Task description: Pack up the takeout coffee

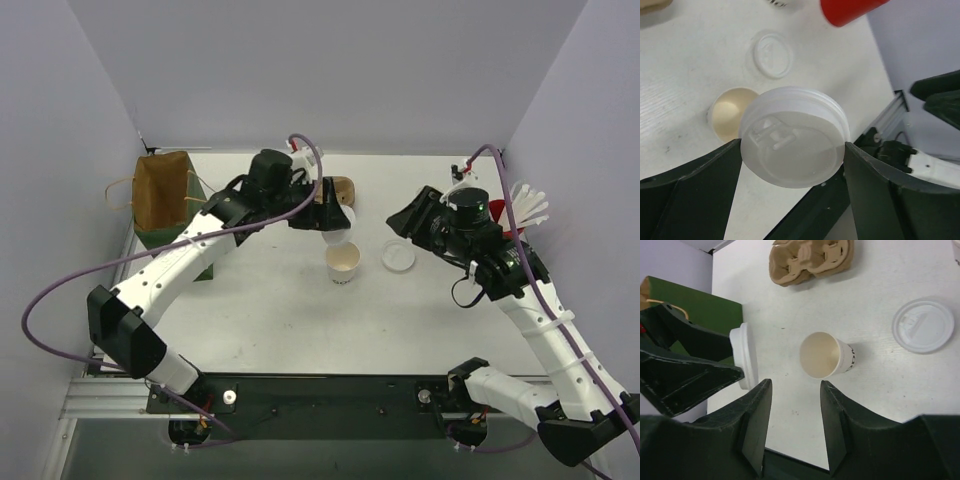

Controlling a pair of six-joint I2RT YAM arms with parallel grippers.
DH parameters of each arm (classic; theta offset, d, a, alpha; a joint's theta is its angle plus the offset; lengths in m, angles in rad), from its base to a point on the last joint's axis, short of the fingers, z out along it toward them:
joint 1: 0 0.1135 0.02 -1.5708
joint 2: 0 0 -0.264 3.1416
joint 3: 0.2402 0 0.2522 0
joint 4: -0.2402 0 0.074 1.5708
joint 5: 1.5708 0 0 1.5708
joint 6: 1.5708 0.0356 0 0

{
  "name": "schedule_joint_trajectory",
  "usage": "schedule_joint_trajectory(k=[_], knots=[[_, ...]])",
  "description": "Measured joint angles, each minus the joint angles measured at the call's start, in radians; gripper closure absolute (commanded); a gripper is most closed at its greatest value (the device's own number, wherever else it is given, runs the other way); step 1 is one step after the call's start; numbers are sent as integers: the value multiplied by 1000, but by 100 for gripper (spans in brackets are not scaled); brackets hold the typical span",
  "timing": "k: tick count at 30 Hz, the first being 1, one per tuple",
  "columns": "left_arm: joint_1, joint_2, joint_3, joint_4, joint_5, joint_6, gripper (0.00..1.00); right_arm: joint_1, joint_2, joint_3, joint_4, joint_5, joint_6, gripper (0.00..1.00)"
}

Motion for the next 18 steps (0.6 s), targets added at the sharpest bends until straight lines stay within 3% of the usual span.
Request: schedule_joint_trajectory(k=[8,18], knots=[[-106,197,119,-216,-235,135,18,-5,-45,-74,-30,79,-32,61],[-173,350,237,-321,-394,215,18,-14,-72,-122,-40,118,-38,61]])
